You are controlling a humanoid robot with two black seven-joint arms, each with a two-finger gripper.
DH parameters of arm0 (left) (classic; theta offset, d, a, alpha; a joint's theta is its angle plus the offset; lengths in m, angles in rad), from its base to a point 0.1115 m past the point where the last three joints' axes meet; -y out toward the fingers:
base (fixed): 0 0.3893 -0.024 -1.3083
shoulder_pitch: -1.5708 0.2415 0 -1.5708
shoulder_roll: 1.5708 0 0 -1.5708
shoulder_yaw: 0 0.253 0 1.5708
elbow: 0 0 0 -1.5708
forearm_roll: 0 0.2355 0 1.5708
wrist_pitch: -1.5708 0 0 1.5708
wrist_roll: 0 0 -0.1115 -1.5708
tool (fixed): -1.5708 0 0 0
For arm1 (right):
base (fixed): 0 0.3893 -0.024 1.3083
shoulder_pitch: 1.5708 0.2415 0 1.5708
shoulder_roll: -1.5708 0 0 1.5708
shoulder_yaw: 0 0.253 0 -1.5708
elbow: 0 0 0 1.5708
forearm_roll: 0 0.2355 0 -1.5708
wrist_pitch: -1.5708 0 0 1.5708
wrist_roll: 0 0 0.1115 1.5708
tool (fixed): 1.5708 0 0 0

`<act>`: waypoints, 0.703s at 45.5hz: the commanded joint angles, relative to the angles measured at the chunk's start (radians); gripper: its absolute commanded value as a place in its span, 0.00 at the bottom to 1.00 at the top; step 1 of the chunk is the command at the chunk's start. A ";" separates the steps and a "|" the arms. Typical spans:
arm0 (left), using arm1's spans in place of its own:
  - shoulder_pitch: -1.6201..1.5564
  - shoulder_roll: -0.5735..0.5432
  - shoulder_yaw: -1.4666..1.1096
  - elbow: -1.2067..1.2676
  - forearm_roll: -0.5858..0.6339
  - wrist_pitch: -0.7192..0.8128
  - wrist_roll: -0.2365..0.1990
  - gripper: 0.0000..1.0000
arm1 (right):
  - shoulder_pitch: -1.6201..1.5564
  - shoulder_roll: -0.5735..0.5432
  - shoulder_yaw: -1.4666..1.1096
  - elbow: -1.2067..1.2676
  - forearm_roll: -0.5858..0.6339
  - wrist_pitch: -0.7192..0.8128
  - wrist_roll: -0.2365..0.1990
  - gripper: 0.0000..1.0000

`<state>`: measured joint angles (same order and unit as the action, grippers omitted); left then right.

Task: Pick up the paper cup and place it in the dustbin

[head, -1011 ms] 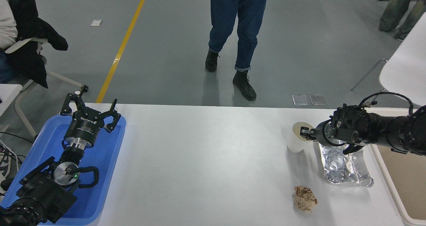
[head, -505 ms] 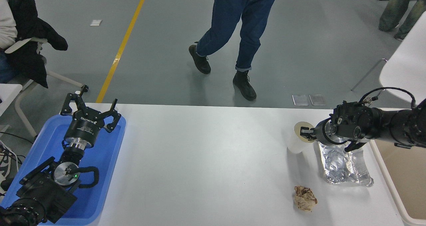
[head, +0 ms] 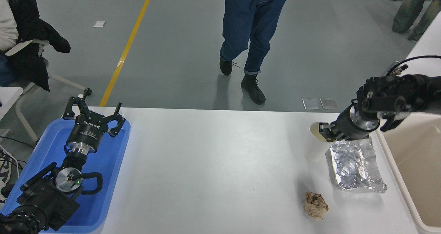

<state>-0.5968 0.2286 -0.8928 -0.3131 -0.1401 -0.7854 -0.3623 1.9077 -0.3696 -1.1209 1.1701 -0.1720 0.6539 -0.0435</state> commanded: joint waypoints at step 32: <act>0.000 0.000 0.000 0.000 0.000 0.000 0.000 1.00 | 0.479 -0.068 -0.187 0.146 0.037 0.131 0.004 0.00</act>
<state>-0.5967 0.2286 -0.8928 -0.3134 -0.1396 -0.7854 -0.3621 2.3828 -0.4300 -1.2615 1.3058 -0.1455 0.7813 -0.0404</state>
